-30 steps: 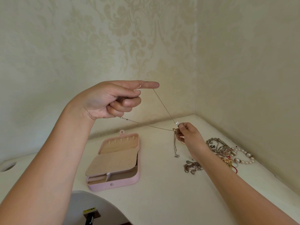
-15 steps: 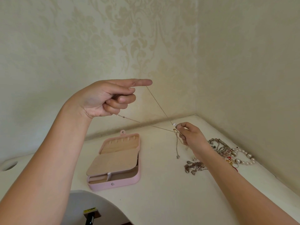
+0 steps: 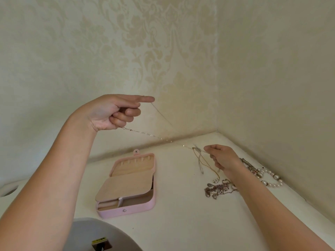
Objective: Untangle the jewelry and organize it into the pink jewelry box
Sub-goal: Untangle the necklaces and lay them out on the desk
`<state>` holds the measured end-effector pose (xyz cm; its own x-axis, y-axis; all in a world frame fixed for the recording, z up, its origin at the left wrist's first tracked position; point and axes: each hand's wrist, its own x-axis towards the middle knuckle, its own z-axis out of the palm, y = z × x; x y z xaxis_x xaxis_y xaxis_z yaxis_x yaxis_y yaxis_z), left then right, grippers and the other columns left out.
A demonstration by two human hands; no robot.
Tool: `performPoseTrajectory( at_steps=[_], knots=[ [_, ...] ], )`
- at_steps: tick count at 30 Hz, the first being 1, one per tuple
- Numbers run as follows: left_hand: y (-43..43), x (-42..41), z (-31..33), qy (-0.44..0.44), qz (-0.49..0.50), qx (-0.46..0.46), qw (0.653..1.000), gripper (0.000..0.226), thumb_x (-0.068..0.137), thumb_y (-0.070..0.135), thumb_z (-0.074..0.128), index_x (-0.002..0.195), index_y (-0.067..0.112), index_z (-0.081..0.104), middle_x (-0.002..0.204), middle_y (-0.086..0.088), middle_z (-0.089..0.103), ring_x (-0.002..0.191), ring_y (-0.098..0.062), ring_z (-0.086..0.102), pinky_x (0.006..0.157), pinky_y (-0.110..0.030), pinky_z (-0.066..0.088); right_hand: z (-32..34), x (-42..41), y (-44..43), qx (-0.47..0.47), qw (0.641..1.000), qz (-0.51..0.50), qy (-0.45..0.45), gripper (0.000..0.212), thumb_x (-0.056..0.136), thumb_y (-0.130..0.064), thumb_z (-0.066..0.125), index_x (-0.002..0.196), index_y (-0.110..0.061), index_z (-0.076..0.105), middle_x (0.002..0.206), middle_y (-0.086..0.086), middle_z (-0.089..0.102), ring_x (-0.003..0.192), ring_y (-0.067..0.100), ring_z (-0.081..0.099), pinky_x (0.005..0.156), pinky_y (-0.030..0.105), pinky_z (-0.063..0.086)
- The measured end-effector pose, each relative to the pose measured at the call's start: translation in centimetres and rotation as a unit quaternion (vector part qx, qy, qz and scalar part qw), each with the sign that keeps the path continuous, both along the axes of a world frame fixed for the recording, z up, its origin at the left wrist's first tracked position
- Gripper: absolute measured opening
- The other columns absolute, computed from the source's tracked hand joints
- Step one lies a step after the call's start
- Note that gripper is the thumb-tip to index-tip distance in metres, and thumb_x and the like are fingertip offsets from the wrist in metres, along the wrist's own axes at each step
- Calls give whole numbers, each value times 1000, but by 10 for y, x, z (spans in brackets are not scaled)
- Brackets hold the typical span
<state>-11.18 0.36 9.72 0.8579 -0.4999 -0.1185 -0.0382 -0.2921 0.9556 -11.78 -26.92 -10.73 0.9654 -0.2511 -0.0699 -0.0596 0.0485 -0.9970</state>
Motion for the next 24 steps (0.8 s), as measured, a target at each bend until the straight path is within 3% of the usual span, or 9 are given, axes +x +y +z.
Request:
performPoseTrajectory(
  at_steps=[9, 14, 24],
  knots=[
    [9, 2, 13, -11, 13, -25, 1000, 39, 89, 11, 40, 123, 19, 57, 49, 10, 32, 30, 0, 24, 29, -10, 11, -14, 8, -20, 40, 992, -114, 36, 15, 89, -18, 63, 98, -7, 64, 69, 1, 49, 48, 12, 30, 30, 15, 24],
    [8, 3, 17, -19, 15, -28, 999, 38, 91, 11, 39, 123, 19, 58, 50, 9, 31, 30, 0, 24, 28, -10, 12, -13, 12, -20, 94, 990, -101, -2, 8, 90, -18, 62, 92, -11, 63, 61, -1, 47, 36, 5, 29, 32, 15, 24],
    [17, 22, 19, -16, 63, -86, 994, 36, 93, 9, 36, 122, 17, 57, 50, 10, 31, 31, -2, 25, 30, -11, 12, -12, 18, -24, 191, 972, -127, -53, 20, 94, -29, 55, 84, -12, 58, 60, -2, 40, 30, 2, 27, 32, 14, 22]
  ],
)
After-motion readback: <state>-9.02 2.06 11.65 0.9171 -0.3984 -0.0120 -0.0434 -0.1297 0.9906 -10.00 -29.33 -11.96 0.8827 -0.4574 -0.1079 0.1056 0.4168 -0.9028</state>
